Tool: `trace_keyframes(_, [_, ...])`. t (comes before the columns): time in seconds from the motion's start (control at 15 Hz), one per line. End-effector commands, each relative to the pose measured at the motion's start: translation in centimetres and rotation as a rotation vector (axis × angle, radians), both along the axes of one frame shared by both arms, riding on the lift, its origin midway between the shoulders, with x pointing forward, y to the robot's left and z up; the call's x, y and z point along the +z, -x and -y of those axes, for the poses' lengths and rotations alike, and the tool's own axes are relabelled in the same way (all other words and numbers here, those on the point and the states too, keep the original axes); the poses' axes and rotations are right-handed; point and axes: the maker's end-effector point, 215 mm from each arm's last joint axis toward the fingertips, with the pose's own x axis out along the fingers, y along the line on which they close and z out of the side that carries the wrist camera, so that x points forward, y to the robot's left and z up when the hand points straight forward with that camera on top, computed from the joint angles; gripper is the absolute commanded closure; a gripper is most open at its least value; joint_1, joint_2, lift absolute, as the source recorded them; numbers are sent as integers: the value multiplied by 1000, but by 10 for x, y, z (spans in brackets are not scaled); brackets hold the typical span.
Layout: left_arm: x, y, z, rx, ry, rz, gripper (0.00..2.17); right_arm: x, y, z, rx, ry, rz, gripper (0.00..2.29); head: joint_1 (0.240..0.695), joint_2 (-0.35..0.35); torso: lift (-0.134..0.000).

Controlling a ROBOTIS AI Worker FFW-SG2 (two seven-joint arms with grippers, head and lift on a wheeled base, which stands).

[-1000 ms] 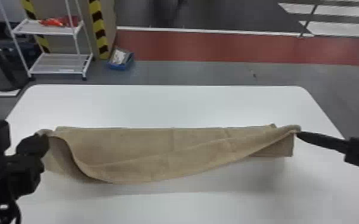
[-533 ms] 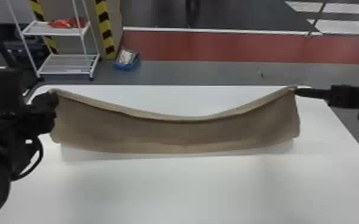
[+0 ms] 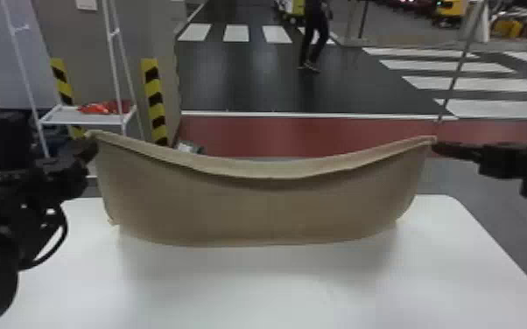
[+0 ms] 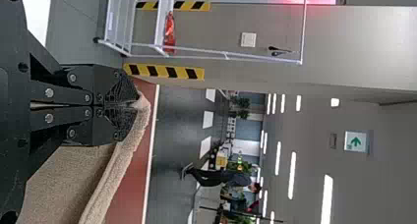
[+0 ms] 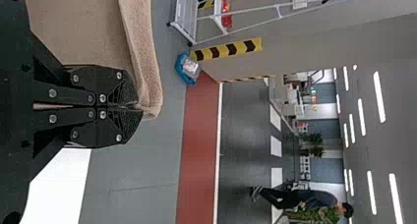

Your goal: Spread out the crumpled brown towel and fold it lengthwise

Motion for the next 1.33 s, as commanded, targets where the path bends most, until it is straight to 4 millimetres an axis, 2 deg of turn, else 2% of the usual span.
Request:
trace_keyframes(0.0, [-29, 25, 11, -28, -2, -51, 1362, -21, 23, 7, 31, -15, -8, 1268, 462, -62, -124])
trace_keyframes(0.13, [-68, 61, 6, -20, -6, -109, 1362, -37, 55, 12, 69, -26, -8, 1268, 495, -78, -124])
trace_keyframes(0.27, [-101, 100, 6, -20, -10, -172, 1366, -54, 95, 22, 68, -74, -43, 1268, 546, -85, -124])
trace_keyframes(0.33, [-115, 121, 8, -24, -12, -197, 1366, -62, 115, 27, 64, -87, -61, 1268, 569, -88, -124])
trace_keyframes(0.4, [-131, 142, 3, -18, -15, -229, 1362, -78, 137, 32, 60, -113, -98, 1268, 621, -99, -124])
trace_keyframes(0.53, [-155, 174, -1, -16, -19, -287, 1362, -101, 177, 38, 61, -160, -140, 1268, 682, -114, -124])
trace_keyframes(0.6, [-162, 188, -1, -17, -29, -305, 1362, -114, 197, 42, 49, -180, -161, 1268, 695, -120, -124])
trace_keyframes(0.73, [-168, 214, -3, -13, -37, -327, 1362, -128, 232, 45, 36, -230, -198, 1268, 695, -132, -124])
trace_keyframes(0.87, [-167, 241, -5, -10, -51, -354, 1366, -130, 265, 45, 7, -256, -210, 1268, 695, -150, -124])
trace_keyframes(1.0, [-179, 273, -4, -3, -64, -435, 1366, -135, 300, 45, -27, -308, -241, 1268, 695, -158, -124])
trace_keyframes(1.07, [-179, 283, -2, -4, -65, -455, 1366, -132, 311, 43, -29, -332, -226, 1268, 695, -162, -124])
trace_keyframes(1.13, [-174, 282, -1, -11, -66, -445, 1366, -127, 312, 47, -36, -332, -211, 1268, 695, -173, -124])
trace_keyframes(1.2, [-165, 274, -4, -5, -69, -422, 1366, -119, 305, 49, -38, -333, -202, 1268, 695, -183, -124])
trace_keyframes(1.27, [-151, 257, -7, 0, -68, -386, 1366, -100, 284, 49, -36, -335, -171, 1268, 695, -190, -124])
